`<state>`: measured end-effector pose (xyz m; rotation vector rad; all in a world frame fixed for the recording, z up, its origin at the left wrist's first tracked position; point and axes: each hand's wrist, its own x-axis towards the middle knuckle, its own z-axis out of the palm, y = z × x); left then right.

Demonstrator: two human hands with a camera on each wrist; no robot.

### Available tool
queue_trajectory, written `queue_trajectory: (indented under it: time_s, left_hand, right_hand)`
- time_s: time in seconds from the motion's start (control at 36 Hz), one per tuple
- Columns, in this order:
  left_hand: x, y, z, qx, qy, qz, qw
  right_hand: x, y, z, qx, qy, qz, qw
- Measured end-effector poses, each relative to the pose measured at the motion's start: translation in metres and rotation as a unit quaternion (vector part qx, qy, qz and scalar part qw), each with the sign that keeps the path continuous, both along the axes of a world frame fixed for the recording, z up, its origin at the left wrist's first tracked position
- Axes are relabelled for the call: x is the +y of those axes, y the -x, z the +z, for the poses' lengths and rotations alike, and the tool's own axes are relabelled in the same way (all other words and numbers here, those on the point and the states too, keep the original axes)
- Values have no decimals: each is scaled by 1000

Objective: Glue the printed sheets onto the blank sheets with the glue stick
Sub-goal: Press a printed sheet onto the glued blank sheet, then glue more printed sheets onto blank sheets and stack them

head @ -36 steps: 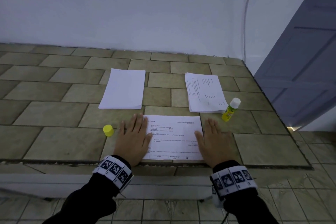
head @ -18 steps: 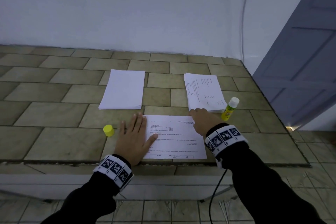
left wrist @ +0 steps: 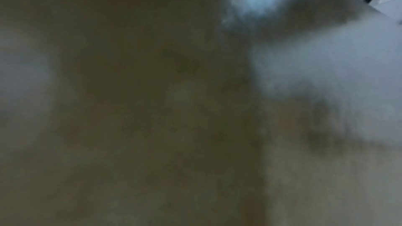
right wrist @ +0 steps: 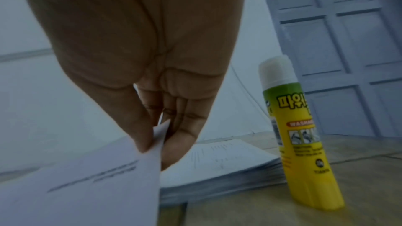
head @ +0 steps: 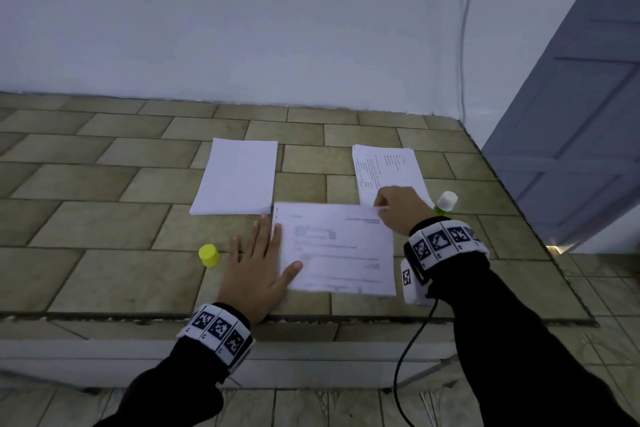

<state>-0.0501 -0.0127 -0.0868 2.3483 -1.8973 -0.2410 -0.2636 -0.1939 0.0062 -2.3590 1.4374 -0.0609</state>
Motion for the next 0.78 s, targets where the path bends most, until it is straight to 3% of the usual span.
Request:
queue_trajectory:
  time_s: [0.17, 0.5, 0.58, 0.78]
  left_hand:
    - [1, -1, -2, 20, 23, -10, 999]
    - [2, -1, -1, 18, 18, -4, 1000]
    - [1, -1, 2, 12, 10, 0, 1000]
    - [1, -1, 3, 10, 3, 3, 1000]
  right_hand:
    - [-19, 4, 12, -123, -20, -142, 982]
    - [-4, -41, -22, -239, -58, -228, 942]
    - [-6, -53, -32, -213, -49, -226, 949]
    - [-10, -73, -35, -44, -44, -138, 988]
